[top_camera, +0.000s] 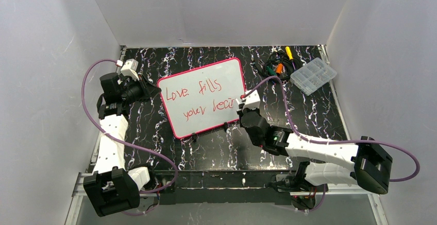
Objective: Write a sentence on the whiteboard
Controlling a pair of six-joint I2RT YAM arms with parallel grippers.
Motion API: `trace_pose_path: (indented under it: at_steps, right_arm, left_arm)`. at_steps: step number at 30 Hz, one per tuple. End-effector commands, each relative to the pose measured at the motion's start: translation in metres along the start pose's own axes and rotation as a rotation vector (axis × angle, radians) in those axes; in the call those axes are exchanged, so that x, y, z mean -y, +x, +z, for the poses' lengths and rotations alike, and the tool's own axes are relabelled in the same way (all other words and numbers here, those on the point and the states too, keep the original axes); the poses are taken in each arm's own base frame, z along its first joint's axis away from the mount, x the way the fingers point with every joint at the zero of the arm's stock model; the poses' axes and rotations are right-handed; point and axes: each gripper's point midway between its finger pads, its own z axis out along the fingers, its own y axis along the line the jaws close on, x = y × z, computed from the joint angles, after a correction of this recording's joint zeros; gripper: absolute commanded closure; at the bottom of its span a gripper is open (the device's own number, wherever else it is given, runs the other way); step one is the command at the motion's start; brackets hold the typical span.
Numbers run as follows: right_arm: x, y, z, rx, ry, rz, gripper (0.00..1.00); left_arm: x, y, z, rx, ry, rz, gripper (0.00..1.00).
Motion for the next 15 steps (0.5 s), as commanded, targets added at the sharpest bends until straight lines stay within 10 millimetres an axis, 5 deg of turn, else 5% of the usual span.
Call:
trace_pose_path:
  at_steps: [1, 15]
  right_arm:
    - [-0.005, -0.007, 0.004, 0.024, -0.006, 0.027, 0.99]
    - [-0.011, 0.005, 0.01, -0.015, -0.009, -0.005, 0.99]
  left_arm:
    - [0.006, 0.004, -0.004, 0.001, 0.021, 0.003, 0.98]
    - [0.006, 0.003, -0.003, -0.002, 0.02, 0.001, 0.98]
